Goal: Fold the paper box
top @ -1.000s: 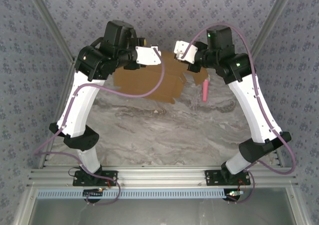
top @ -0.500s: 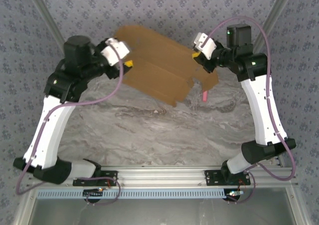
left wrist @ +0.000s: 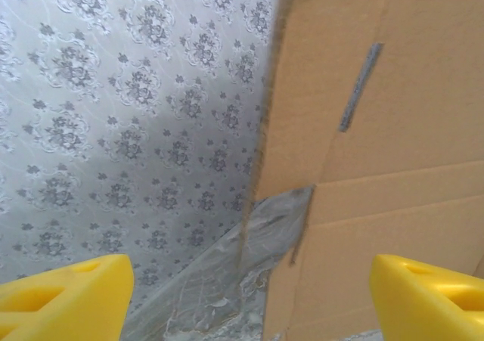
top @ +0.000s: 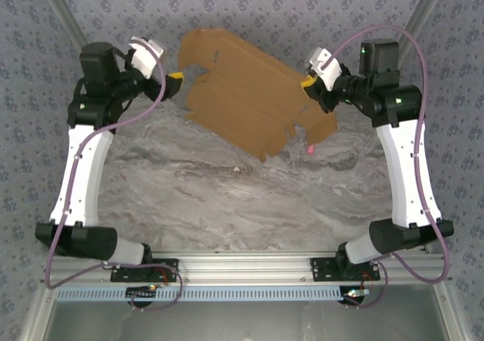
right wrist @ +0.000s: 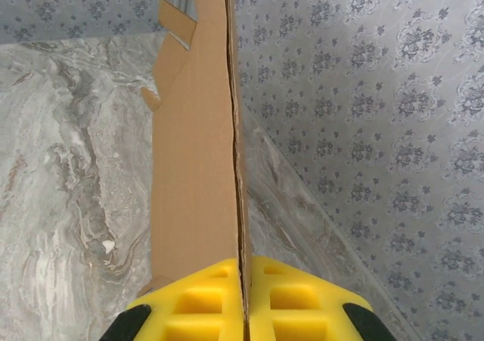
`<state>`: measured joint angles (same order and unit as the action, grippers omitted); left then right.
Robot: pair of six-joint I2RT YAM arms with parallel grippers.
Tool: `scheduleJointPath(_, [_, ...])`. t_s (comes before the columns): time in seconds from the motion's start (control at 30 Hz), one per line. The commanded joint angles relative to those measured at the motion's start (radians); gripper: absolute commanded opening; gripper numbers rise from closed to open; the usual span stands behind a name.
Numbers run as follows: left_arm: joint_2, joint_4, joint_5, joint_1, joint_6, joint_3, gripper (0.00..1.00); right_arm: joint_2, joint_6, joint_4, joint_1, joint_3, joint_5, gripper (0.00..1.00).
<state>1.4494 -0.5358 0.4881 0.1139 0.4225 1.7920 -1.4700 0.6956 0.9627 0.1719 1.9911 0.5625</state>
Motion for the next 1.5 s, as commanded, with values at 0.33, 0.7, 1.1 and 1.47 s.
scheduleJointPath(0.33, [0.271,-0.291,0.481,-0.02,0.18,0.451,0.67,0.062,0.038,-0.032,-0.043,-0.072,0.129,0.0])
scheduleJointPath(0.7, [0.437,-0.497,0.631,-0.02,0.311,0.677,0.51,0.065,0.07,-0.047,-0.061,-0.08,0.211,0.0])
scheduleJointPath(1.1, [0.431,-0.631,0.7,-0.019,0.389,0.682,0.04,0.066,0.091,-0.138,-0.037,-0.136,0.154,0.03])
scheduleJointPath(1.47, [0.428,-0.7,0.699,-0.017,0.402,0.684,0.0,0.046,0.107,-0.134,-0.009,-0.12,0.15,0.1])
